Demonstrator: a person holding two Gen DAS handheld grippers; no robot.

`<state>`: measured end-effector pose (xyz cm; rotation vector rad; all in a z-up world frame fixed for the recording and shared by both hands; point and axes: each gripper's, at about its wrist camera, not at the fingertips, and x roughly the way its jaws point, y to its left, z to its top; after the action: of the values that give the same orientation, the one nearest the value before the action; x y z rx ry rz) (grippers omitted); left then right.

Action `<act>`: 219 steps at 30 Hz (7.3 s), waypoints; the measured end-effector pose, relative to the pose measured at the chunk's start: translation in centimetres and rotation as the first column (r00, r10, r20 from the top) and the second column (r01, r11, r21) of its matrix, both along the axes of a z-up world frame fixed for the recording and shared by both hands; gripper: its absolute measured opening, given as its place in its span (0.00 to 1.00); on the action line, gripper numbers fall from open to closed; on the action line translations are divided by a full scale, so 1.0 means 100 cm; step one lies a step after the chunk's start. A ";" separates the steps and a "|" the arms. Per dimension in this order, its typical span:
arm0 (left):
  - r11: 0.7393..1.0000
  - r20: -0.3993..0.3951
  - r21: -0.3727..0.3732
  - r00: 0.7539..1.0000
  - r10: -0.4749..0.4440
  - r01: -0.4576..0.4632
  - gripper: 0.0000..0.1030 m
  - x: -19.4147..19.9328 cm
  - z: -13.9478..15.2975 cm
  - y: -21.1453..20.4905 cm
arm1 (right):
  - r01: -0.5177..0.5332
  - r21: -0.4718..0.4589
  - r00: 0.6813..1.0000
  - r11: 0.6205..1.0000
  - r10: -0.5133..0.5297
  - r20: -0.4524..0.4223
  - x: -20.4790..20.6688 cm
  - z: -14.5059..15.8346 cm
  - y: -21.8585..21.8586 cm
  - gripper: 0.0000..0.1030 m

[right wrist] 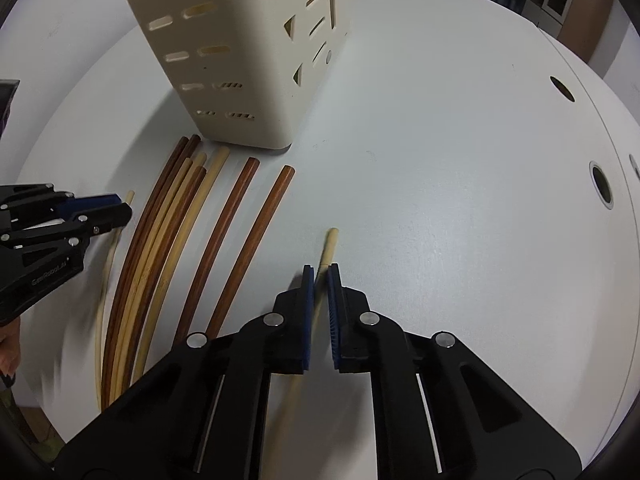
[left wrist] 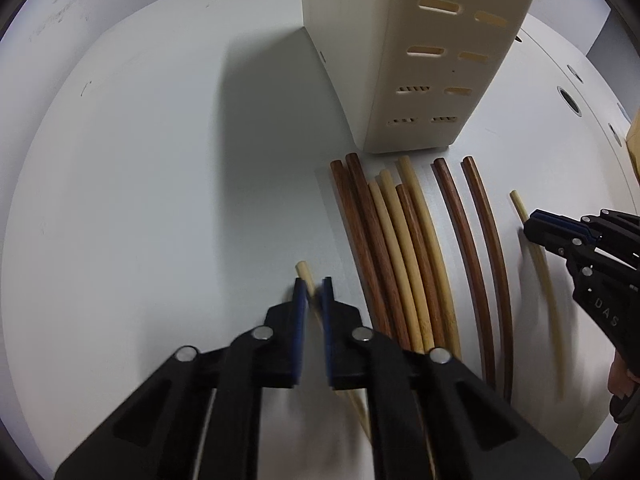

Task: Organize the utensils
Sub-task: 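Lower the right tool and close it on a light wooden chopstick, then lift the light chopstick with the right tool over the cream holder, then lower the chopstick into the holder and open the right tool, then move the right tool back down to the chopsticks and close on a brown one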

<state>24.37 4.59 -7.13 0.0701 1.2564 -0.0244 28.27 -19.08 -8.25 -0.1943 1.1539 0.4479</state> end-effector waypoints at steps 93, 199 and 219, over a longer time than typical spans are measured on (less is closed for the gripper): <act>0.972 0.966 -0.178 0.216 0.143 0.151 0.04 -0.001 0.201 -0.012 | -0.289 0.451 0.632 0.844 -0.185 0.752 0.042 0.216 0.005 0.04; 0.994 0.188 -0.107 0.982 0.014 0.007 0.51 0.007 0.030 0.004 | -0.007 0.069 0.980 0.998 -0.007 0.200 0.007 0.024 0.004 0.51; 0.999 0.070 -0.030 0.998 -0.008 0.011 0.50 0.037 -0.009 -0.002 | 0.007 0.018 0.996 1.000 -0.008 0.090 0.033 -0.011 0.018 0.39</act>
<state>28.06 4.35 -8.02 0.0501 1.1855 -0.0490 31.56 -17.30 -9.37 -0.1931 1.0618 0.4384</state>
